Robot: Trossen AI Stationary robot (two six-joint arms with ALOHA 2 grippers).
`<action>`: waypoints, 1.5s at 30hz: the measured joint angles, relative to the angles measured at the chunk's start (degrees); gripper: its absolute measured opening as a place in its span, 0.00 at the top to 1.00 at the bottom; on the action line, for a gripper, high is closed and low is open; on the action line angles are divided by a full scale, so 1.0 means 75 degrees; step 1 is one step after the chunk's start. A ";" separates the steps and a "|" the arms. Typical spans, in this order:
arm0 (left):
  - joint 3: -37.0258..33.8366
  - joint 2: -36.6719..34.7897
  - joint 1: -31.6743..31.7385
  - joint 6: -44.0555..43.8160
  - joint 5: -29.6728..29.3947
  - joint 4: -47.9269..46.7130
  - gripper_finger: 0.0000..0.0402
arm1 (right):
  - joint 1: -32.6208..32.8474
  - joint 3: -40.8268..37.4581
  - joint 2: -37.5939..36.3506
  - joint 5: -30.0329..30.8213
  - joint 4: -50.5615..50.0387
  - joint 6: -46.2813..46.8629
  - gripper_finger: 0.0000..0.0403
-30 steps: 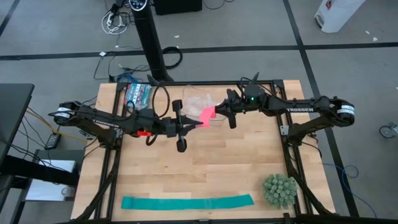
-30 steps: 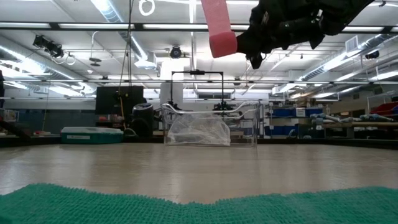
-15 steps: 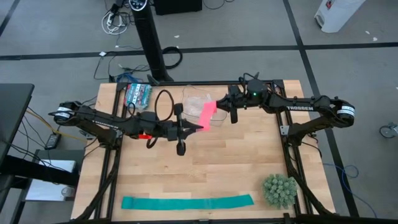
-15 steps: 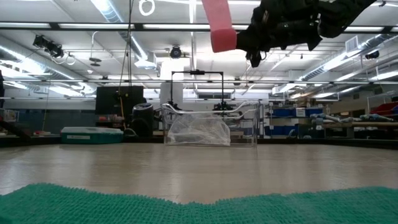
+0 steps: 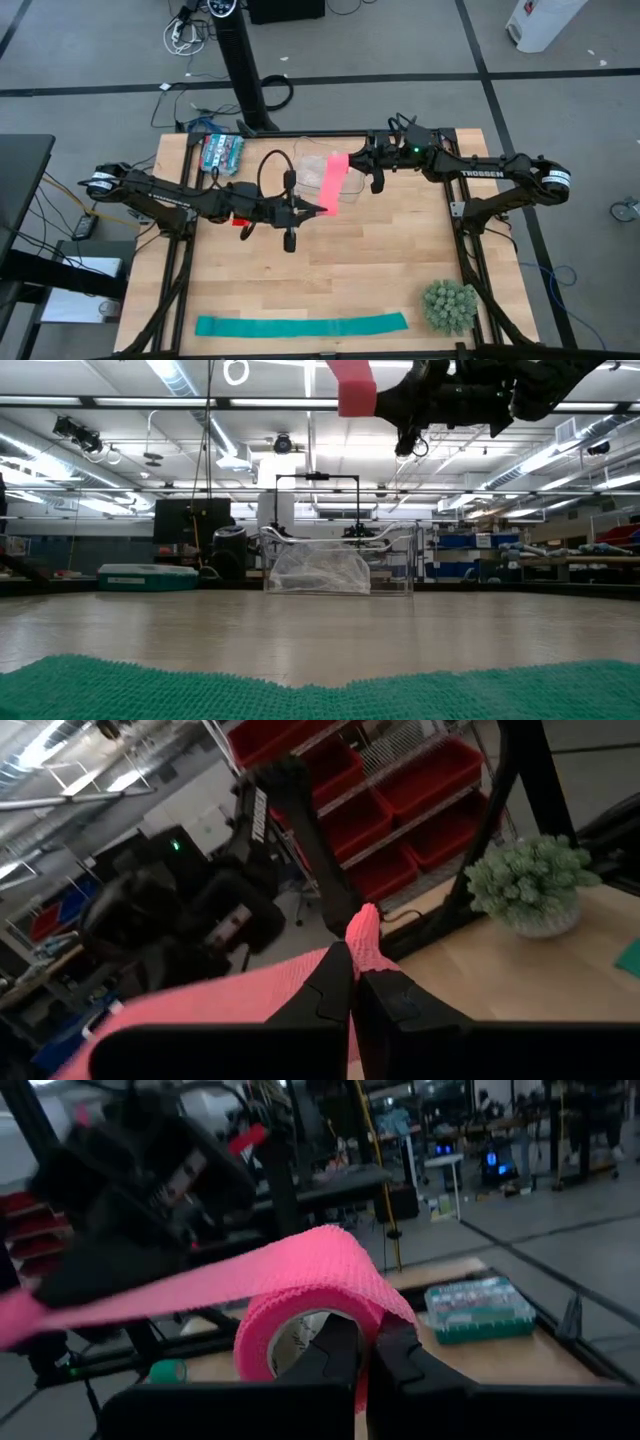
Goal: Roll bandage
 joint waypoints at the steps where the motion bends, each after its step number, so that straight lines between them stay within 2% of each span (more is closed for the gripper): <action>1: 0.0000 0.0000 0.0000 -0.0007 0.0000 -0.0073 0.98 | 0.0000 0.0000 0.0000 -0.0001 0.0123 0.0007 1.00; 8: 0.0000 0.0000 0.0000 -0.0031 -0.0006 -0.0371 0.98 | 0.0078 0.0000 0.0003 -0.0570 0.0677 0.0403 1.00; 14: 0.0000 0.0000 0.0006 -0.0028 -0.0003 -0.0338 0.98 | 0.0477 0.0000 0.0003 -0.0636 0.0723 0.0400 1.00; 18: 0.0000 0.0000 0.0006 -0.0027 -0.0003 -0.0216 0.98 | 0.0703 0.0000 0.0003 -0.0384 0.0750 0.0310 1.00; 24: 0.0000 0.0000 0.0009 -0.0022 -0.0004 -0.0125 0.98 | 0.0868 0.0000 0.0003 0.0448 0.0764 -0.0036 1.00; 34: 0.0000 0.0144 0.0011 -0.0017 -0.0013 -0.0208 0.97 | 0.0877 0.0000 0.0003 0.0614 0.1455 -0.0083 1.00; 45: 0.0001 0.0728 0.0129 0.0028 -0.0091 0.0654 0.97 | 0.1118 0.0000 0.0003 0.0629 0.1264 -0.0276 1.00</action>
